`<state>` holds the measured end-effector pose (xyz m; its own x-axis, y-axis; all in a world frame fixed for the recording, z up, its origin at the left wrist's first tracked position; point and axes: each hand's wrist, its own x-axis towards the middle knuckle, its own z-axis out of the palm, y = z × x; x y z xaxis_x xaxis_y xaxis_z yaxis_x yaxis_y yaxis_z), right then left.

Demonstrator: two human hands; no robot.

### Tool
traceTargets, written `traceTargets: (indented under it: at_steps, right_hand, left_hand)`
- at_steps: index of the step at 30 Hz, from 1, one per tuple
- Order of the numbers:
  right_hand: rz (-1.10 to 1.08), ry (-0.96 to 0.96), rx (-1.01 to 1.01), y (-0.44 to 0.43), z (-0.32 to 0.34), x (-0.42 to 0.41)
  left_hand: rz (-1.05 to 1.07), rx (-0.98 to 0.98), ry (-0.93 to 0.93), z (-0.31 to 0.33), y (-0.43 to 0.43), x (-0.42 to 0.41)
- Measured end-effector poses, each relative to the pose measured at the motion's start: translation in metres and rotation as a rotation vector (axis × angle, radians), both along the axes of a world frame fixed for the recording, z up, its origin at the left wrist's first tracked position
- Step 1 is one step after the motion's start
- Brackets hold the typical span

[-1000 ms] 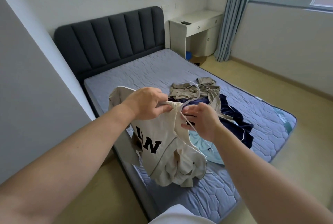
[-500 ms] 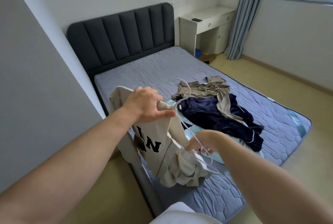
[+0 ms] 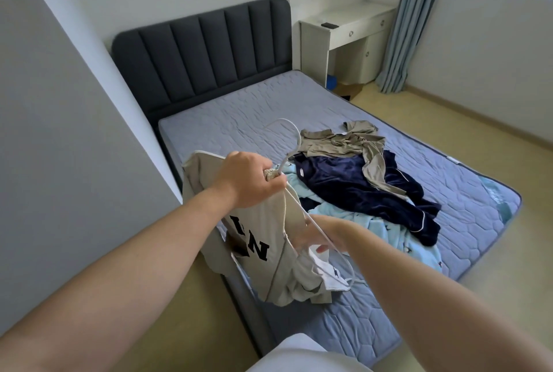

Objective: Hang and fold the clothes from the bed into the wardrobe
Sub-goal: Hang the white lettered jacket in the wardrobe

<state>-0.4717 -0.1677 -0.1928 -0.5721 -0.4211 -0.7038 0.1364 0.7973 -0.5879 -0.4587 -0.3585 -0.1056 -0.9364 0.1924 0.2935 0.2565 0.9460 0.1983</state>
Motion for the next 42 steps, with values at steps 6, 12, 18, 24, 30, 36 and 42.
traceTargets:
  at_steps: [6, 12, 18, 24, 30, 36, 42]
  right_hand:
    - [-0.059, 0.164, 0.09, -0.007, -0.005, 0.0]
    - [-0.056, 0.273, 0.233, 0.009, -0.017, -0.011]
    - [-0.296, 0.66, 0.124, 0.022, 0.018, -0.033]
    - [-0.246, 0.979, 0.056, 0.016, 0.075, -0.047]
    - [-0.223, 1.289, 0.121, -0.006, 0.12, -0.051]
    - [-0.278, 1.117, -0.175, -0.036, 0.118, -0.026]
    - [-0.526, 0.597, -0.628, -0.033, 0.088, -0.001]
  left_hand:
    - [-0.136, 0.056, 0.069, -0.004, -0.003, 0.005]
    - [-0.173, -0.041, 0.041, -0.009, -0.018, 0.001]
    - [0.144, -0.14, -0.033, -0.01, -0.037, -0.008]
    - [0.333, -0.12, 0.051, 0.002, -0.046, -0.013]
    - [0.467, 0.086, 0.111, 0.023, -0.045, -0.011]
    - [0.452, 0.356, 0.128, 0.024, -0.036, -0.01]
    - [0.513, 0.543, 0.142, 0.012, -0.04, -0.009]
